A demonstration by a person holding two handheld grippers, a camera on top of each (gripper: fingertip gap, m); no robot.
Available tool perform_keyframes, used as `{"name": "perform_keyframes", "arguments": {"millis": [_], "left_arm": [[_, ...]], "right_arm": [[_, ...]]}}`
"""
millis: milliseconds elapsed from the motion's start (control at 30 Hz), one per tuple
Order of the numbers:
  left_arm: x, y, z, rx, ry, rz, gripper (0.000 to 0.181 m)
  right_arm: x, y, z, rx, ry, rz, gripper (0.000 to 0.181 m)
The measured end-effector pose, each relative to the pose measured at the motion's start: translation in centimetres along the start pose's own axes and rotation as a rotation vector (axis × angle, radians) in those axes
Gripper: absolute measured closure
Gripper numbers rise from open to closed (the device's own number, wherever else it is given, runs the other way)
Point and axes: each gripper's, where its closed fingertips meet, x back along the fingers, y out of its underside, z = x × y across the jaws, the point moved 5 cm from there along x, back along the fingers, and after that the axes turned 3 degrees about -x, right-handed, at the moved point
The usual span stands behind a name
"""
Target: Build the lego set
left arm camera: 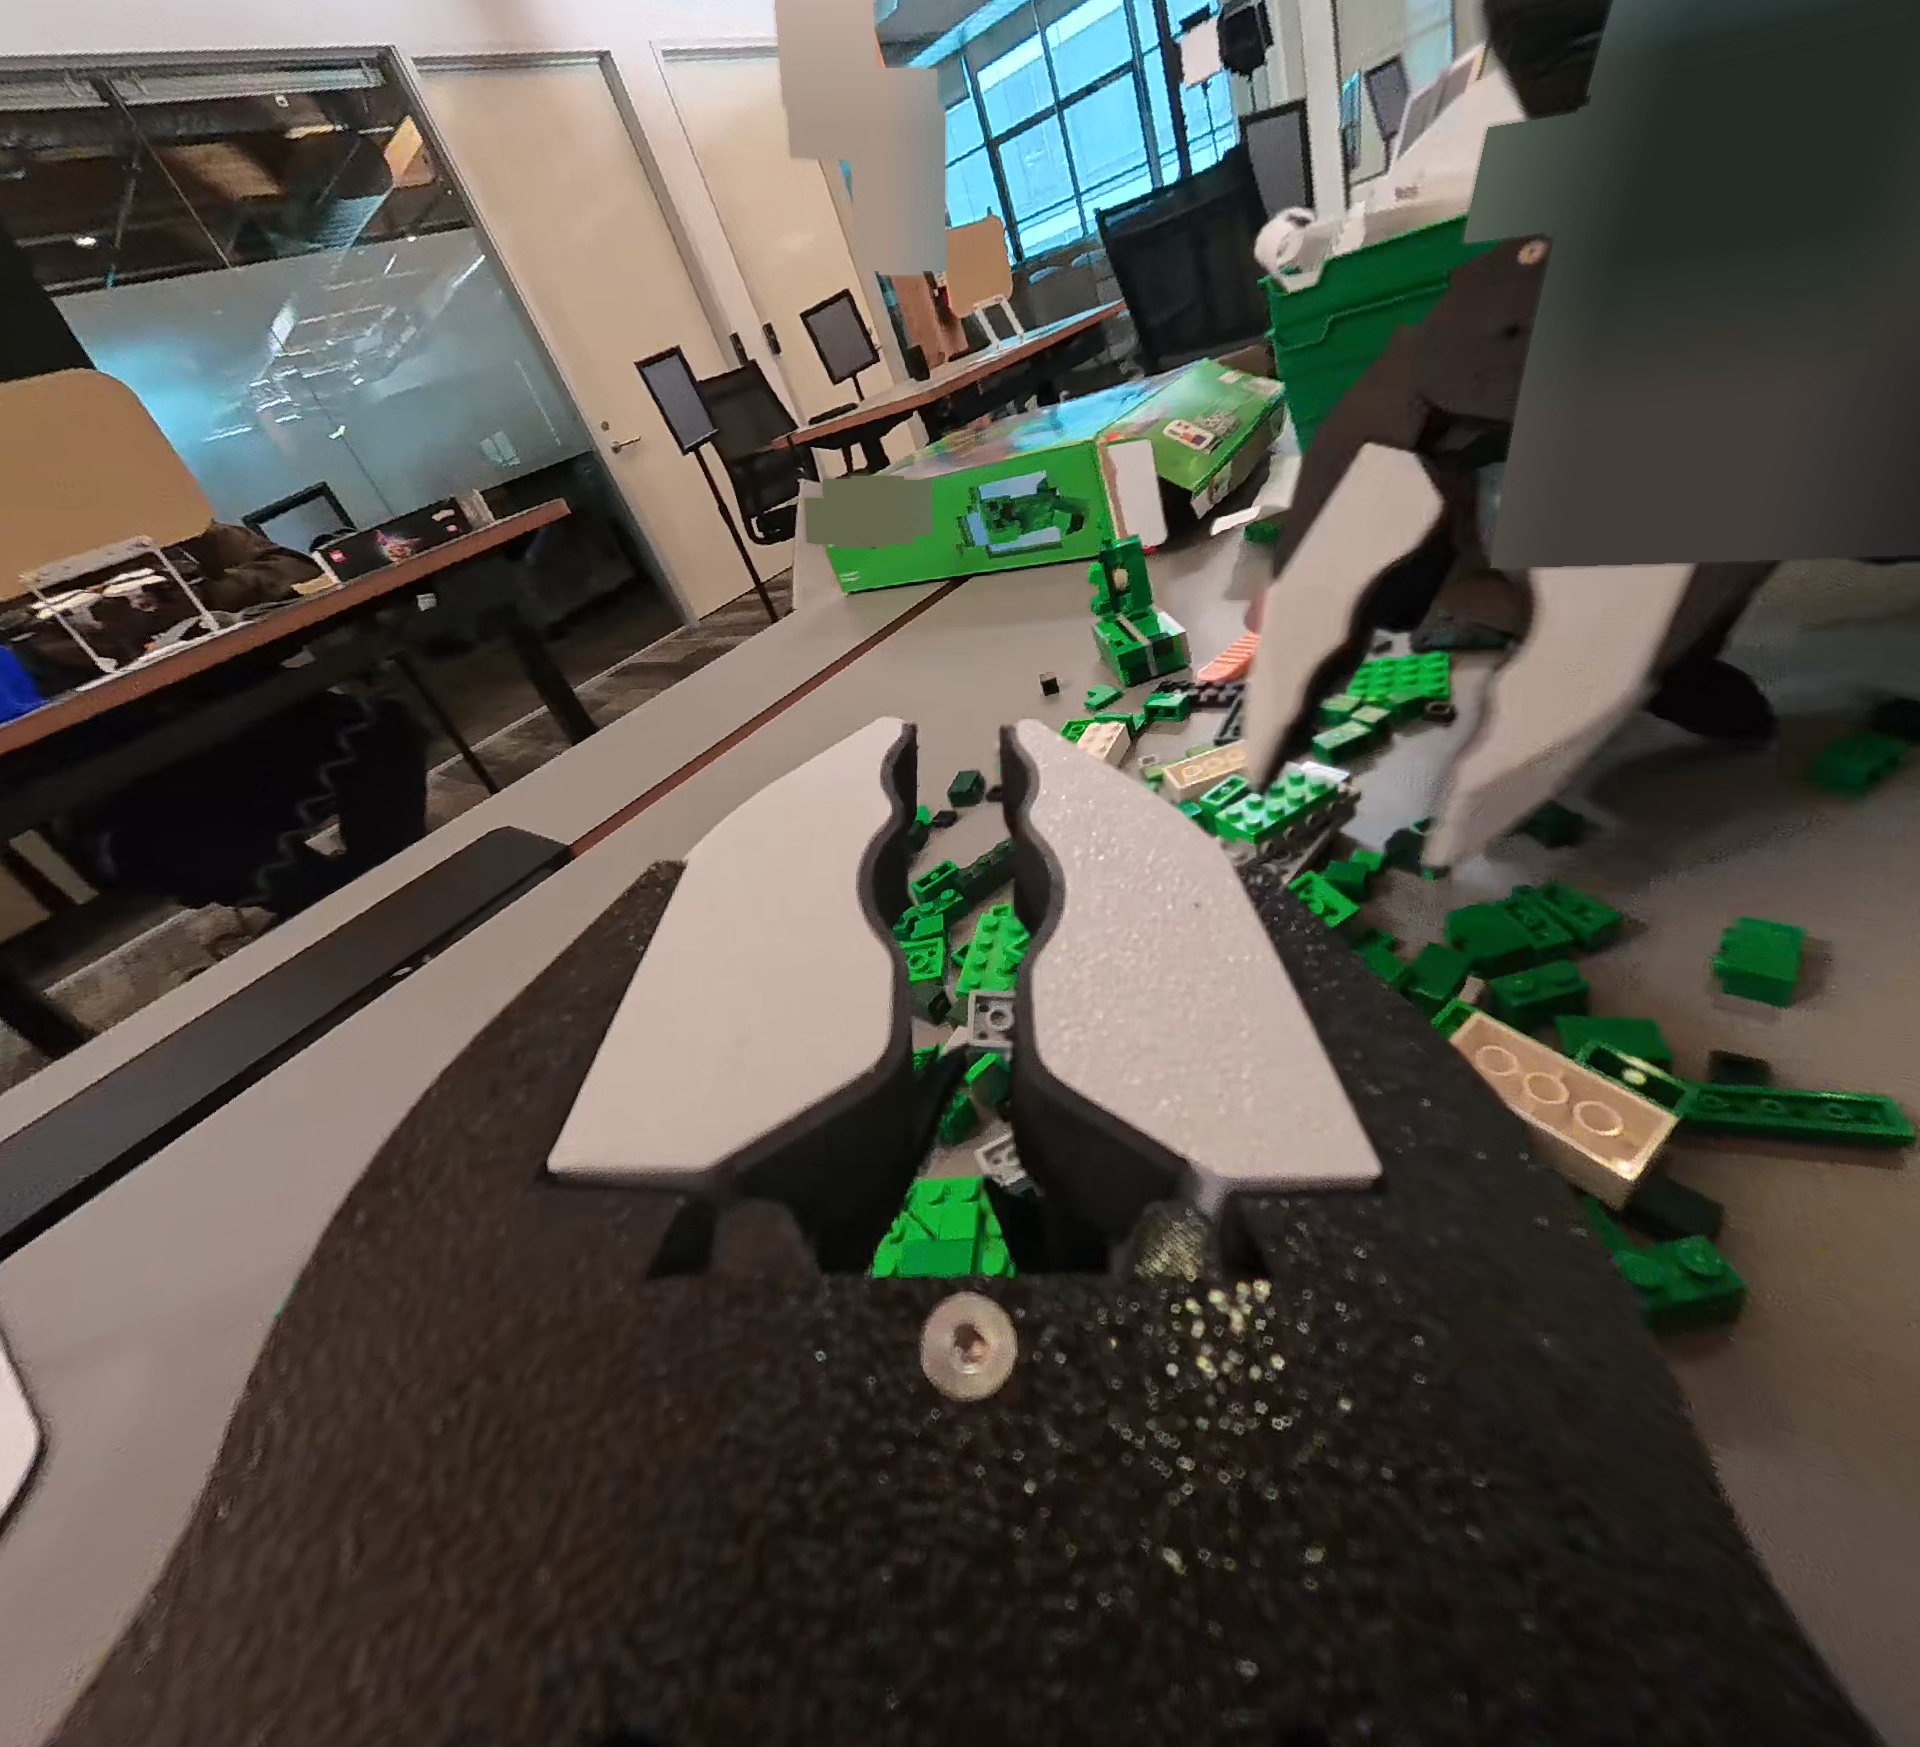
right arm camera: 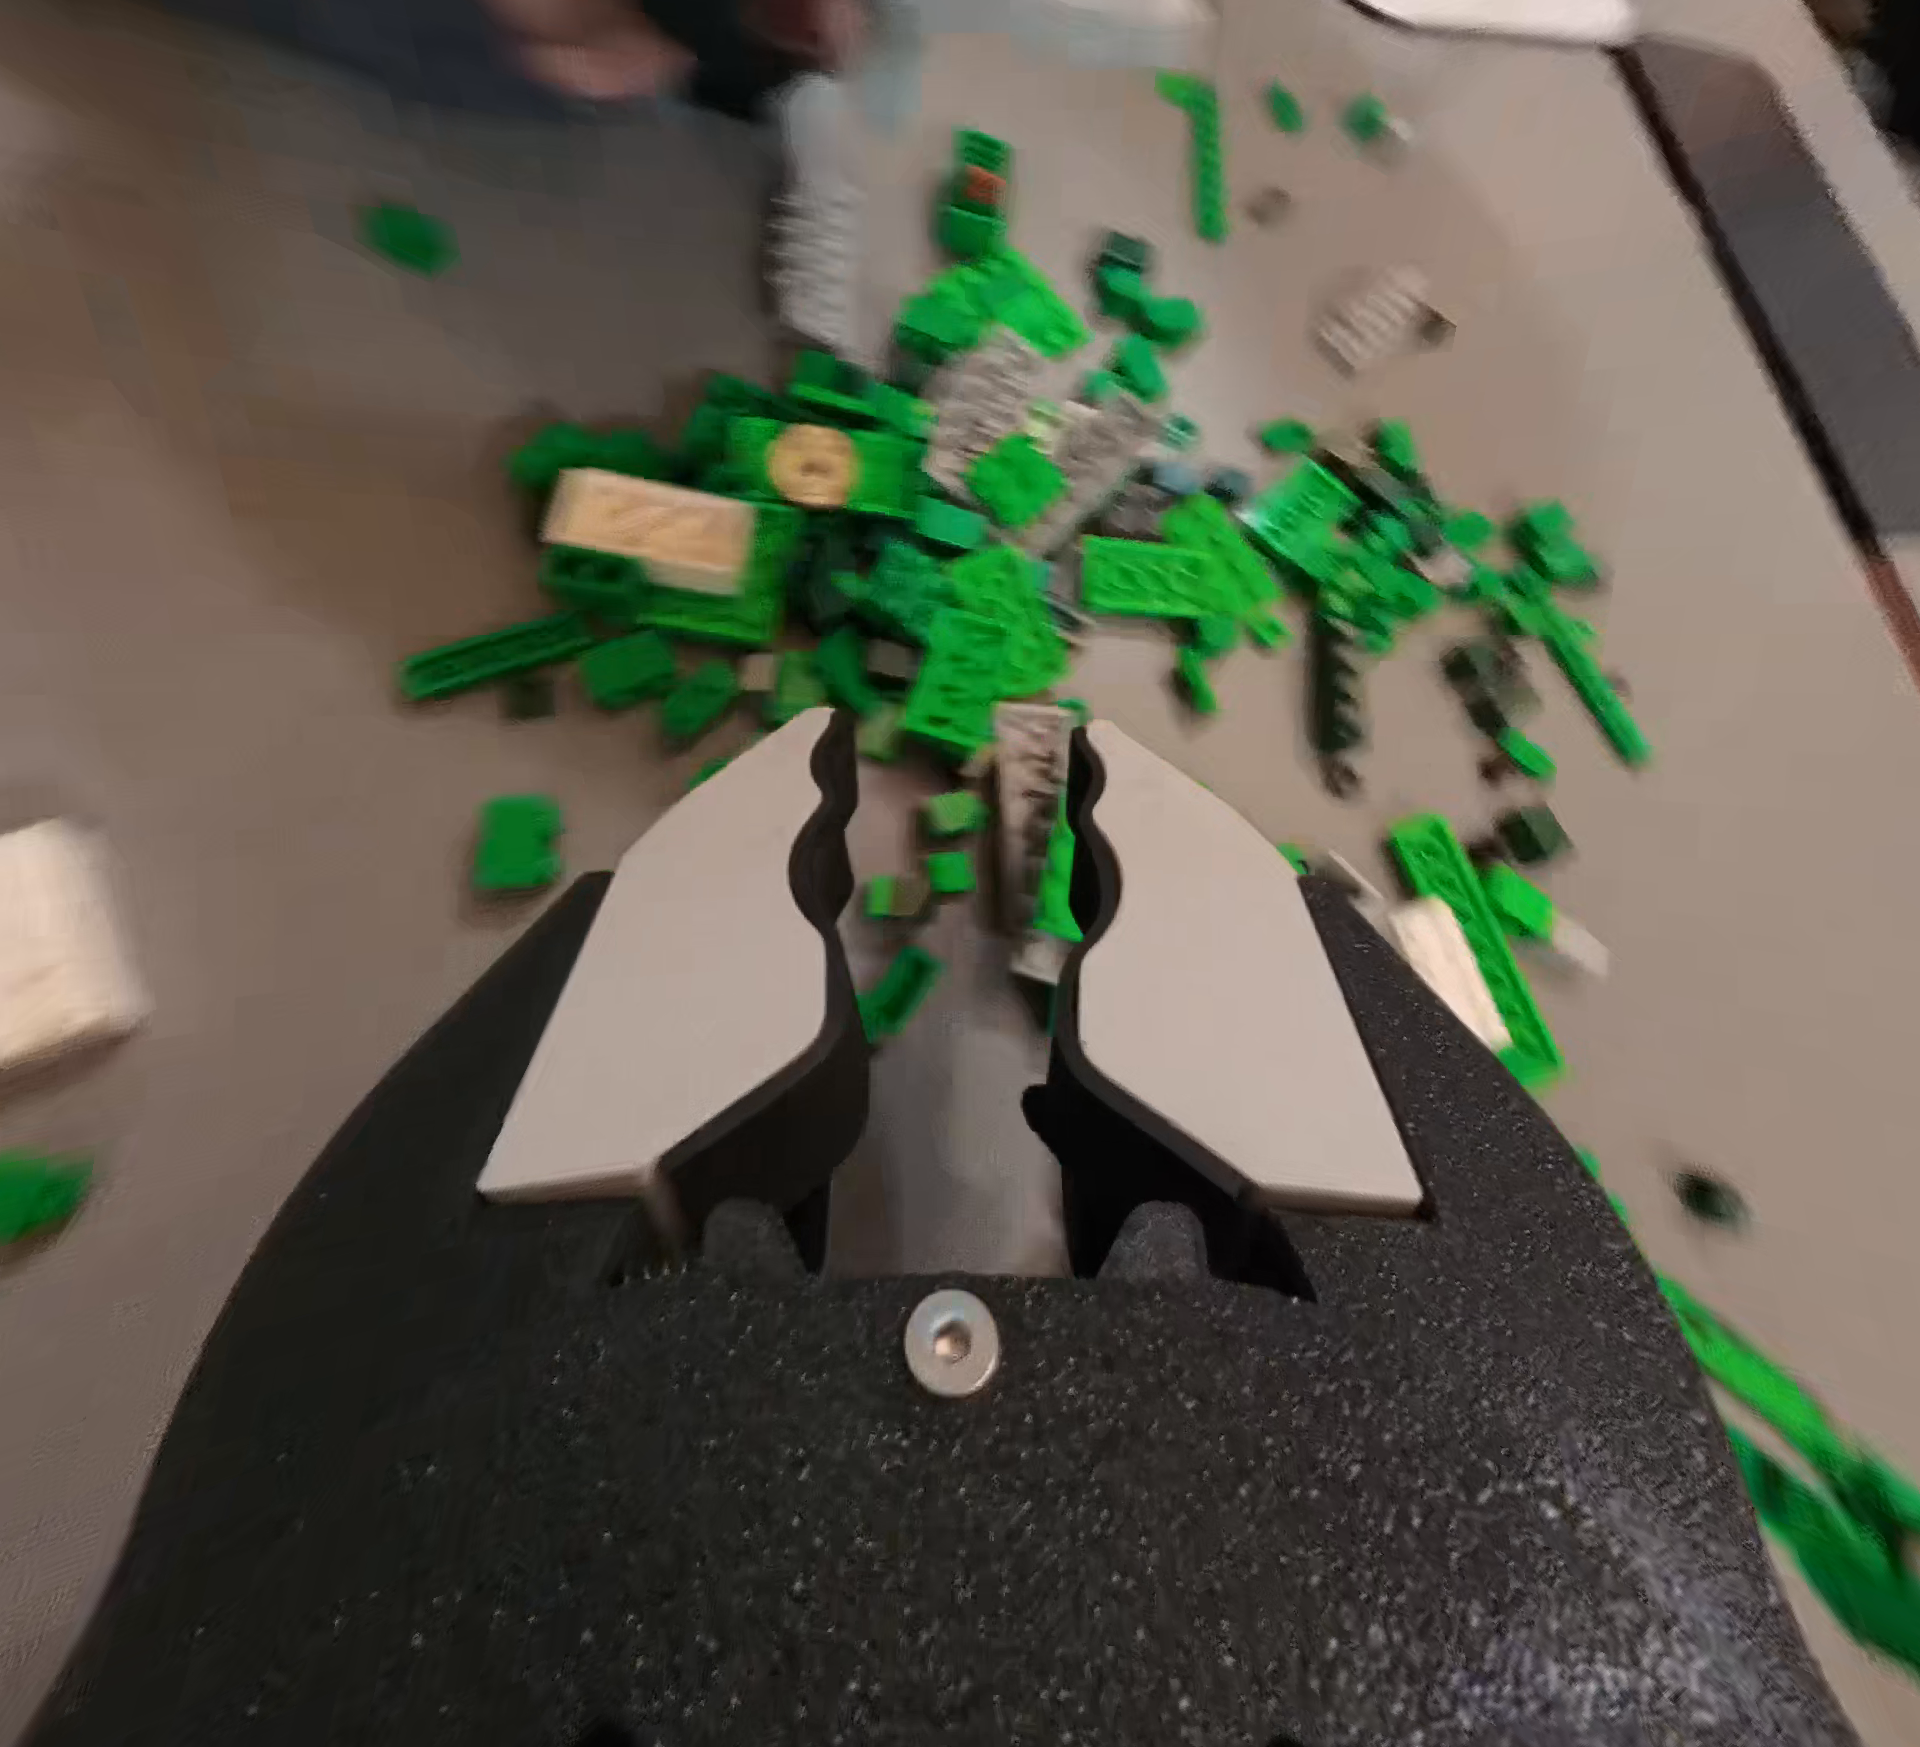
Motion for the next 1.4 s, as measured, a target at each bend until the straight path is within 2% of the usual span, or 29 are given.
{"name": "perform_keyframes", "arguments": {"millis": [67, 133, 300, 433, 533, 600, 733, 800, 933, 1100, 1200, 1400], "left_arm": [[0.1, -0.1, -0.1, 0.026, 0.011, 0.017, 0.165], [0.1, 0.0, -0.1, 0.038, 0.016, 0.016, 0.164], [0.0, 0.0, 0.2, 0.022, 0.029, 0.008, 0.167], [-0.1, 0.0, 0.7, 0.017, 0.065, 0.003, 0.169], [-0.2, 0.0, 1.3, 0.006, 0.116, -0.008, 0.166], [-0.2, -0.1, 1.5, -0.015, 0.142, -0.011, 0.165], [0.2, -0.6, 1.7, -0.097, 0.181, 0.011, 0.153], [0.4, -0.6, 2.1, -0.163, 0.213, 0.010, 0.150], [0.4, -0.3, 2.2, -0.255, 0.170, -0.021, 0.155], [0.1, 0.0, 2.6, -0.273, 0.155, -0.035, 0.161], [0.1, 0.0, 2.9, -0.259, 0.171, -0.039, 0.163], [0.2, 0.0, 2.4, -0.196, 0.173, -0.032, 0.166]], "right_arm": [[0.6, -0.6, -1.7, 0.016, -0.134, 0.052, 0.147], [0.6, -1.6, -2.6, -0.033, -0.177, 0.082, 0.145], [-1.3, -3.4, -3.9, -0.027, -0.113, 0.053, 0.137], [-3.5, -2.9, -5.0, 0.024, -0.095, -0.075, 0.136], [-4.3, -2.7, -5.2, 0.052, -0.072, -0.116, 0.137], [-3.9, -2.9, -4.7, 0.057, -0.040, -0.084, 0.151], [-1.5, -3.5, -2.7, -0.047, -0.007, 0.129, 0.179], [-0.6, -3.2, -1.8, -0.114, -0.013, 0.176, 0.177], [-0.5, -2.1, -2.9, -0.072, -0.135, 0.145, 0.146], [-2.6, -1.8, -4.2, -0.057, -0.157, 0.008, 0.146], [-3.1, -1.7, -4.7, 0.029, -0.120, -0.045, 0.146], [-2.9, -1.4, -5.8, 0.132, -0.167, -0.057, 0.152]]}}
